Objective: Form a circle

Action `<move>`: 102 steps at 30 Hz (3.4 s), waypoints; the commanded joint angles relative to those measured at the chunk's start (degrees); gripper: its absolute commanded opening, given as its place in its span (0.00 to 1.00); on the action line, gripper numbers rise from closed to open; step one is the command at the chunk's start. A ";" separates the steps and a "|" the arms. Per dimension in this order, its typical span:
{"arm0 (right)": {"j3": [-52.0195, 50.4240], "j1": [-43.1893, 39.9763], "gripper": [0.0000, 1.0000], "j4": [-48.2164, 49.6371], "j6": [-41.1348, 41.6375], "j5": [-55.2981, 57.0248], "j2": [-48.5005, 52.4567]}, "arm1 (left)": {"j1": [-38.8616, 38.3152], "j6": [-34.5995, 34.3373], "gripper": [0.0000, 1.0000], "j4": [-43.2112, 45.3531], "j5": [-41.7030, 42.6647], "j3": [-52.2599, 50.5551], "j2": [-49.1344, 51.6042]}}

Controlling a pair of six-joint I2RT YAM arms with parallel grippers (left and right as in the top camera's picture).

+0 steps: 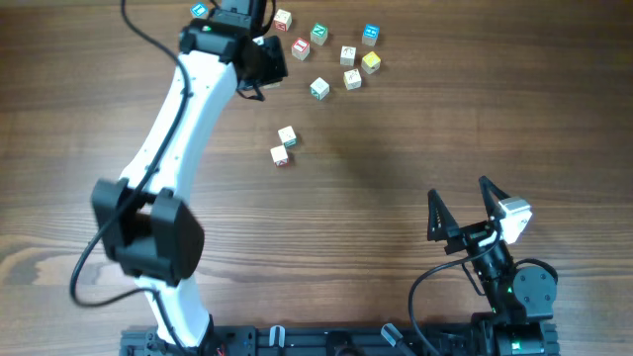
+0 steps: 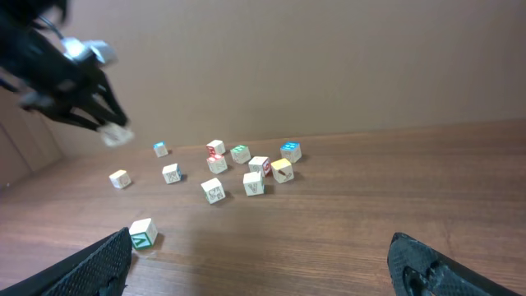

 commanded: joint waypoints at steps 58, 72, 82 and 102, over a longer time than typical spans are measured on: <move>-0.07 0.31 1.00 0.28 -0.33 0.50 -0.46 | -25.05 -1.88 0.27 -7.63 0.85 -9.33 -5.05; -0.07 0.31 1.00 0.28 -0.31 0.50 -0.46 | -28.35 -3.19 0.27 0.26 0.85 -16.92 -5.05; -0.07 0.31 1.00 0.28 -0.33 0.50 -0.46 | -28.35 -3.19 0.27 2.93 0.85 -17.11 -5.05; -0.07 0.31 1.00 0.28 -0.31 0.50 -0.46 | -28.72 -3.19 0.26 1.31 0.85 -17.11 -5.05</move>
